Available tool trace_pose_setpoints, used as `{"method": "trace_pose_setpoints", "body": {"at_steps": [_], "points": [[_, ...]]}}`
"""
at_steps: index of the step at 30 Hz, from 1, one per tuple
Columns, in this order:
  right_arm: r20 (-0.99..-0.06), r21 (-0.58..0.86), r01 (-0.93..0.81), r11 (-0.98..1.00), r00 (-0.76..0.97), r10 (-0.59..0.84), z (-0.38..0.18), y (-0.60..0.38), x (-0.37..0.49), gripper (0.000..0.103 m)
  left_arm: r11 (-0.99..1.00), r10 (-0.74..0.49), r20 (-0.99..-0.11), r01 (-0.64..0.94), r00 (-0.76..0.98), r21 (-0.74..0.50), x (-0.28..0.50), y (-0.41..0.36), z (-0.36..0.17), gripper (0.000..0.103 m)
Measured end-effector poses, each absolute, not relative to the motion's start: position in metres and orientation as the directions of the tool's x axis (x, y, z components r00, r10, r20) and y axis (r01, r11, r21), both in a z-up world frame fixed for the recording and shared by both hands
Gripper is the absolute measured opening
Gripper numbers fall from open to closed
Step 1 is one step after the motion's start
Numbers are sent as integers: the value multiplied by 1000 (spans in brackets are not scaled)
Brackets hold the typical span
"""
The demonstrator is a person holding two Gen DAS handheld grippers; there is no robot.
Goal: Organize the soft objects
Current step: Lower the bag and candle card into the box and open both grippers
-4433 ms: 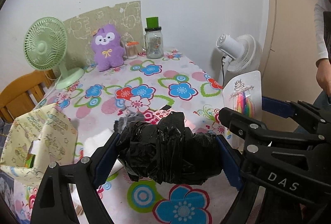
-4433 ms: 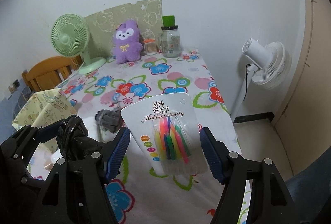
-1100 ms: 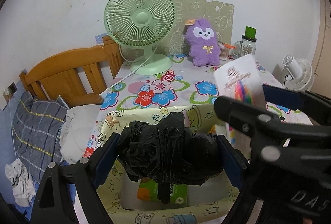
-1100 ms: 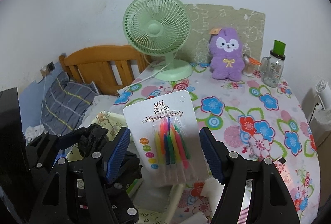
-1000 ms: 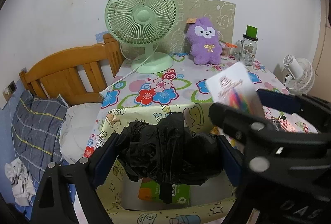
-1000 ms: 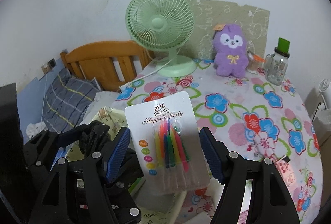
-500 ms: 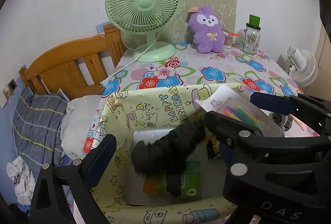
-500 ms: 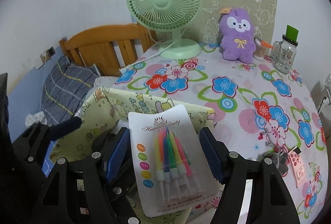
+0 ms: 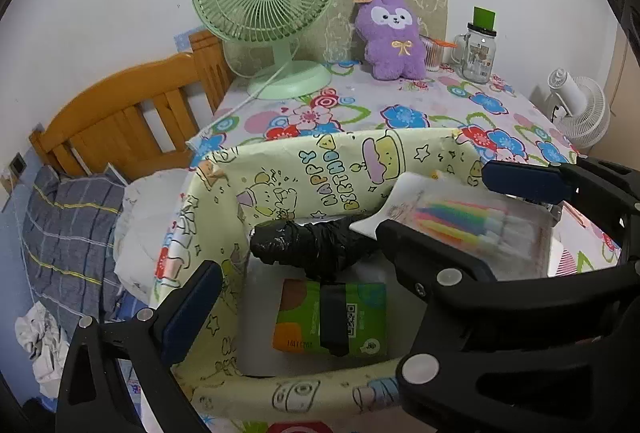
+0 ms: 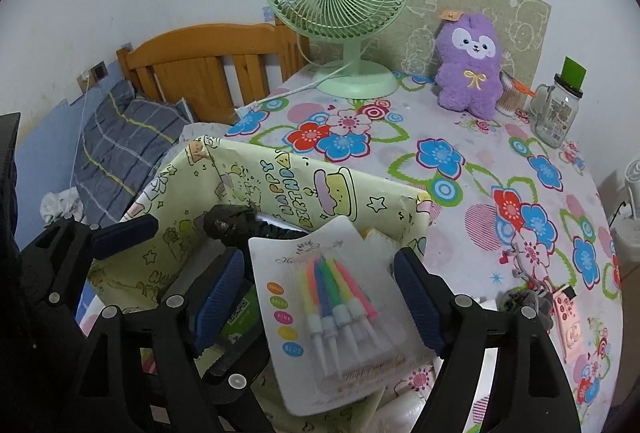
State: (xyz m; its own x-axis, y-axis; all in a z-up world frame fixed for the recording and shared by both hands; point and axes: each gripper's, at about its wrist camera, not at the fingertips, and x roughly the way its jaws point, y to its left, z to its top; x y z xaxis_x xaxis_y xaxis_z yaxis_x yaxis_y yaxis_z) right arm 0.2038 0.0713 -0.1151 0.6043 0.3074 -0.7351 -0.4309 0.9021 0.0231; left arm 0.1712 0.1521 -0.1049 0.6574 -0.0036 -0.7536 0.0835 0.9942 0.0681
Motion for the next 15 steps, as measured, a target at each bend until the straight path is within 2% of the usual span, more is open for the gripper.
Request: {"method": "trace_pose_setpoints", "body": {"at_steps": [1, 3, 5, 15], "points": [[-733, 22, -430, 902, 607, 307, -114, 71, 202, 82, 994, 1, -750, 81, 662, 72, 169, 151, -104, 103], [-727, 6, -413, 911, 623, 288, -111, 68, 199, 91, 994, 9, -743, 77, 669, 81, 165, 149, -100, 103], [-719, -7, -402, 916, 639, 275, -108, 65, 195, 94, 993, 6, -739, 82, 674, 83, 162, 144, -98, 103], [-701, -4, -388, 922, 658, 274, -95, 44, 179, 94, 992, -6, -710, 95, 704, 86, 146, 126, -82, 103]]}}
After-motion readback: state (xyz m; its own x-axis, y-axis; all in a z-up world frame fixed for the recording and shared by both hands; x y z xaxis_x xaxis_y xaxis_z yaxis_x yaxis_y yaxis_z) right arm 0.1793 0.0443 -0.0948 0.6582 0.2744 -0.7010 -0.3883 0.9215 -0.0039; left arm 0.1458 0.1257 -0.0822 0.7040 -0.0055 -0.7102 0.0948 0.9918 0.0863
